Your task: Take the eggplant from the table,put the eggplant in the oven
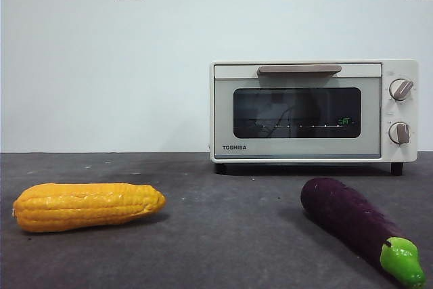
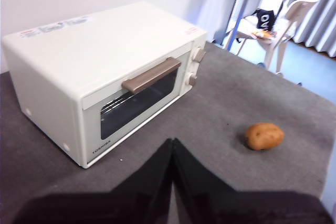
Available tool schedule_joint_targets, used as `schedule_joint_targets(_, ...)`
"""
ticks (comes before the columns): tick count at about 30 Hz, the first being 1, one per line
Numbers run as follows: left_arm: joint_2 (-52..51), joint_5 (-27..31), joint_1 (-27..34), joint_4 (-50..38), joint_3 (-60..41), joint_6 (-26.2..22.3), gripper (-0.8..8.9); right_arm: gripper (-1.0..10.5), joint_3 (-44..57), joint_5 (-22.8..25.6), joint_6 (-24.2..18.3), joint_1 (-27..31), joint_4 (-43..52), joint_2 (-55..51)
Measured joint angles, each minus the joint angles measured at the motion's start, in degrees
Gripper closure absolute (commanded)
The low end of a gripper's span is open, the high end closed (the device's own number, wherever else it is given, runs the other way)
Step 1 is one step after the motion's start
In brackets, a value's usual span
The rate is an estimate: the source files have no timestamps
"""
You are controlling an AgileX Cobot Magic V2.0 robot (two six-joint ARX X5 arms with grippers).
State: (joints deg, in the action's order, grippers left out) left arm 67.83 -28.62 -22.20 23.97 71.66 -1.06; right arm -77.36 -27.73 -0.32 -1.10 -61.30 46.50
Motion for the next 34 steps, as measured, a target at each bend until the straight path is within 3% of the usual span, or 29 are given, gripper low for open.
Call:
schedule_joint_targets(8,9.35,1.09,-3.39,-0.07,7.96,-0.35,8.19,3.8,0.0,-3.13,0.02,0.0,-2.86,-0.02)
schedule_joint_targets(14,19.1,5.62,-6.56,0.31,16.68,-2.51,8.19,3.8,-0.02,-3.19,0.02,0.0,-5.4,0.0)
schedule_joint_targets(25,38.56,6.88,-9.14,0.61,33.11,-4.37,8.19,3.8,-0.02,-3.19,-0.11,0.0,-6.51,0.0)
schedule_joint_targets(34,48.61,9.29,-9.86,0.31,41.94,-4.94,8.19,3.8,-0.02,-3.21,-1.07,0.0,-6.43,0.87)
